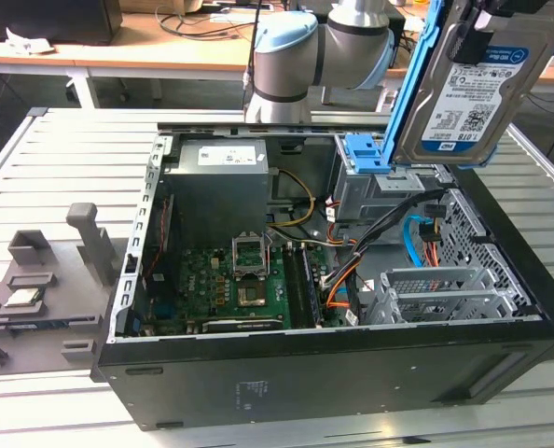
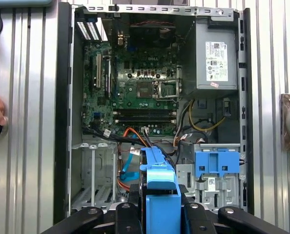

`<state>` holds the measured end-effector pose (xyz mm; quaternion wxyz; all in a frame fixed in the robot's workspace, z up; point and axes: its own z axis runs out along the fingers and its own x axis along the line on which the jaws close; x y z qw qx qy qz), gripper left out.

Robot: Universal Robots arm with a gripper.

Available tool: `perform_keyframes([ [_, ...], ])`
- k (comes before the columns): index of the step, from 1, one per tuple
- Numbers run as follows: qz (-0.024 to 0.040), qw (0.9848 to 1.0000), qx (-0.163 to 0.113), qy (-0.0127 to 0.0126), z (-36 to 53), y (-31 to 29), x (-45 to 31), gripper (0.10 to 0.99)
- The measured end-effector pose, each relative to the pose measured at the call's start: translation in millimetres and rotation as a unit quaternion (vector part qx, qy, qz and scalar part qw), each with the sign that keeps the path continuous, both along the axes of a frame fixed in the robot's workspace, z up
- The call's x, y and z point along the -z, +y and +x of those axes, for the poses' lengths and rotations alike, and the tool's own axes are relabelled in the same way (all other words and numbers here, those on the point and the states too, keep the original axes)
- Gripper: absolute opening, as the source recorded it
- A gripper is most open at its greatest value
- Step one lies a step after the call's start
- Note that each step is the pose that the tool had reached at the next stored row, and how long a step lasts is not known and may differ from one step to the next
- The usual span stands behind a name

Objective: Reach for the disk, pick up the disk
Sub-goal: 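Pick up the disk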

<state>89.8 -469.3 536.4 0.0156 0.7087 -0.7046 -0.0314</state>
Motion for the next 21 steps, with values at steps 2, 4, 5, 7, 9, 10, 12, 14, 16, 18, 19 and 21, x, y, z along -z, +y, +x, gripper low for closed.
perform_keyframes([
  [2,0.0,1.0,0.0,0.0,0.0,-0.5,0.9,0.365],
  [4,0.0,1.0,0.0,0.0,0.0,-0.9,1.7,0.365],
  [5,0.0,1.0,0.0,0.0,0.0,-1.0,2.2,0.365],
  [7,0.0,1.0,0.0,0.0,0.0,-1.4,3.3,0.365],
  [9,0.0001,1.0,0.0,0.0,0.0,-1.8,4.5,0.365],
  [10,0.0,1.0,0.0,0.0,0.0,-2.4,5.6,0.365],
  [12,-0.0001,1.0,0.0,0.0,0.0,-3.6,6.8,0.365],
  [14,0.0,1.0,0.0,0.0,0.0,-6.7,7.7,0.365],
  [16,0.0,1.0,0.0,0.0,0.0,-9.2,8.0,0.365],
  [18,0.0,1.0,0.0,0.0,0.0,-13.5,8.3,0.365],
  [19,0.0,1.0,0.0,0.0,0.0,-14.7,8.3,0.365],
  [21,-0.0001,1.0,0.0,0.0,0.0,-17.8,8.5,0.365],
])
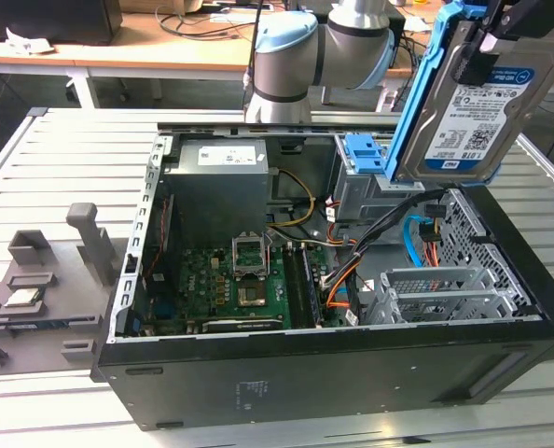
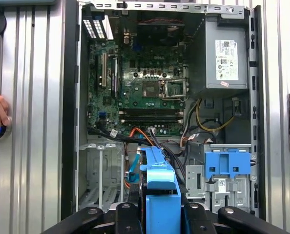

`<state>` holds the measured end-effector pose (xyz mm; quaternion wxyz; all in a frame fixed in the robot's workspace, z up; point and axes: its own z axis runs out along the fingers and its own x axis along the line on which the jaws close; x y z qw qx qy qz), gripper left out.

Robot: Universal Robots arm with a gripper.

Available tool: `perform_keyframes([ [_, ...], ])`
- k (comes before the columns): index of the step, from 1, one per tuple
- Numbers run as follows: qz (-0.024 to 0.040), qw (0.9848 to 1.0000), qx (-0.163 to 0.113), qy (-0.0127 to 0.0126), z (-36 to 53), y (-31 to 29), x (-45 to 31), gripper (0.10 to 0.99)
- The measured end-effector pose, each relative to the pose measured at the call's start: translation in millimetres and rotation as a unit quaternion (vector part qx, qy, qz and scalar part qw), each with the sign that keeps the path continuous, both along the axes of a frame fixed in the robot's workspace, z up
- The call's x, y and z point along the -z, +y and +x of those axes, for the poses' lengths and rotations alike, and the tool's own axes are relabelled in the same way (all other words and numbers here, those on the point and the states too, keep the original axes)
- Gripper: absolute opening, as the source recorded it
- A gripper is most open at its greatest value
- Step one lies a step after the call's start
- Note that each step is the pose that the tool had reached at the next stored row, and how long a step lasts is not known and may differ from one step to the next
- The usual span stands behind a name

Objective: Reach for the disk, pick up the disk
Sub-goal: 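Pick up the disk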

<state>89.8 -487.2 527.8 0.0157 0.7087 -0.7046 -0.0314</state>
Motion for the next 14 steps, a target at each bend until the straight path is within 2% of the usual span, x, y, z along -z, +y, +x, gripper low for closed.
perform_keyframes([
  [3,-0.0001,1.0,0.0,0.0,0.0,-5.3,0.4,0.365],
  [5,-0.0004,1.0,0.0,0.0,0.0,-16.2,1.5,0.365],
  [7,-0.0006,1.0,0.0,0.0,0.0,-21.6,2.0,0.365],
  [14,-0.001,1.0,0.0,0.0,0.0,-31.9,3.0,0.365],
])
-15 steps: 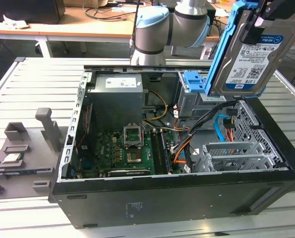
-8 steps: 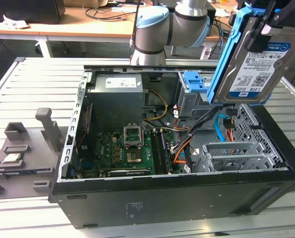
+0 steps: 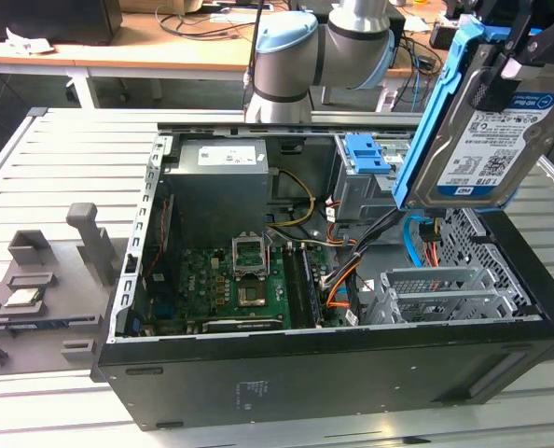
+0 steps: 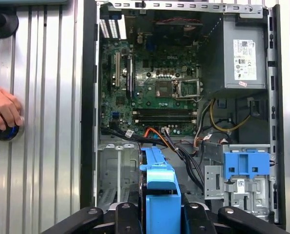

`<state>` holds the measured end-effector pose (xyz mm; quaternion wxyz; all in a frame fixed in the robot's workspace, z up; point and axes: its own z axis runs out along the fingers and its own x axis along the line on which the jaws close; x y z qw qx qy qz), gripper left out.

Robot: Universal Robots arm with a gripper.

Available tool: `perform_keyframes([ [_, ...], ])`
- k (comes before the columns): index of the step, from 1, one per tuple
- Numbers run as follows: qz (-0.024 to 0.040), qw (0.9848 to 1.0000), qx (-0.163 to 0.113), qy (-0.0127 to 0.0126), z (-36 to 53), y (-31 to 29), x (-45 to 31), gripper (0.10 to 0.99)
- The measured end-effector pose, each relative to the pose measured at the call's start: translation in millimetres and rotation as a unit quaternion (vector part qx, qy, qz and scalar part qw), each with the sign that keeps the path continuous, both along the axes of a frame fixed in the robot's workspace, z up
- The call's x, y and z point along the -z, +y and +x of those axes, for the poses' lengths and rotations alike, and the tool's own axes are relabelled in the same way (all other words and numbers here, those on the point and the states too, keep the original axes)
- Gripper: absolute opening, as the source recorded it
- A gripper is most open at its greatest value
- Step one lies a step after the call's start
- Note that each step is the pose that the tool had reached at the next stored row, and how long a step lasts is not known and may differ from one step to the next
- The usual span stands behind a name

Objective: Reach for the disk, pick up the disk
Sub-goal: 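Pick up the disk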

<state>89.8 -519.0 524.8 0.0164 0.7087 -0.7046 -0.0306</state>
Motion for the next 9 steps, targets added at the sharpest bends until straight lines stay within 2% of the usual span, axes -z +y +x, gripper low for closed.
perform_keyframes([
  [9,-0.0008,1.0,0.0,0.0,0.0,-11.3,1.0,0.365],
])
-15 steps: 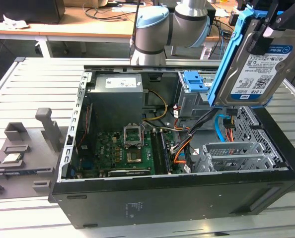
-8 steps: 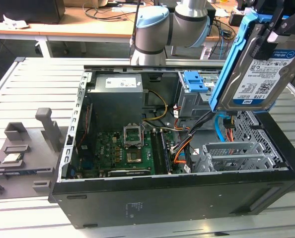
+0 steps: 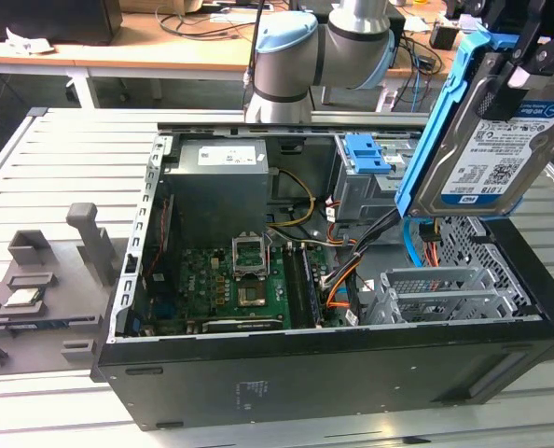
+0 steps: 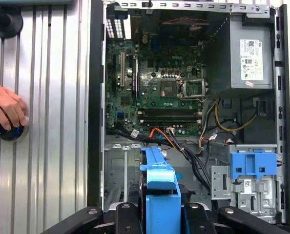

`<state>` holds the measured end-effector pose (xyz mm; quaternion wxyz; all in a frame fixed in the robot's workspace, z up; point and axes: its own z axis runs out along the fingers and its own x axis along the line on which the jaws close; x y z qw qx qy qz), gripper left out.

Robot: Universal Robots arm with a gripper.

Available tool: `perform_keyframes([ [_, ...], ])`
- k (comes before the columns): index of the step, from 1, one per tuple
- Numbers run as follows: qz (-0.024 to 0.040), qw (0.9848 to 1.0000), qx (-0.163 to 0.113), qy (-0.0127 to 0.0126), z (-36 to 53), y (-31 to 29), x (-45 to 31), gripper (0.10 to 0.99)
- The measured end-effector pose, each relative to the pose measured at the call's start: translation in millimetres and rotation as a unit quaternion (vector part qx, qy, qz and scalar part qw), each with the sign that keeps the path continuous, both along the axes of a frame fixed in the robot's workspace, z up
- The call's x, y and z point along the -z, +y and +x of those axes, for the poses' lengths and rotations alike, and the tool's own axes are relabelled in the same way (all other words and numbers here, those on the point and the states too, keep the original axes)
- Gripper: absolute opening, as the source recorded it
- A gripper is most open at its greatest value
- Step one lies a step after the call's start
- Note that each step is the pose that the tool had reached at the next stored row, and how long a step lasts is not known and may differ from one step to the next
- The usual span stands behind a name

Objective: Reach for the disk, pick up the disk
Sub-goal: 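Pick up the disk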

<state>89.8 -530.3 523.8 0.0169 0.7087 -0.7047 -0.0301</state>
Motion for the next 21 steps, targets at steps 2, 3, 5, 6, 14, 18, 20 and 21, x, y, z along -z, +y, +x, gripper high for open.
perform_keyframes([
  [2,-0.0003,1.0,0.0,0.0,0.0,-3.8,0.3,0.365],
  [3,-0.0005,1.0,0.0,0.0,0.0,-6.5,0.6,0.365],
  [5,-0.0006,1.0,0.0,0.0,0.0,-8.5,0.8,0.365],
  [6,-0.0007,1.0,0.0,0.0,0.0,-10.3,1.0,0.365],
  [14,-0.0016,1.0,0.0,0.0,0.0,-21.5,2.1,0.365],
  [18,-0.002,1.0,0.0,0.0,0.0,-28.1,2.6,0.365],
  [20,-0.0022,1.0,0.0,0.0,0.0,-31.3,2.8,0.365],
  [21,-0.0023,1.0,0.0,0.0,0.0,-32.7,2.9,0.365],
])
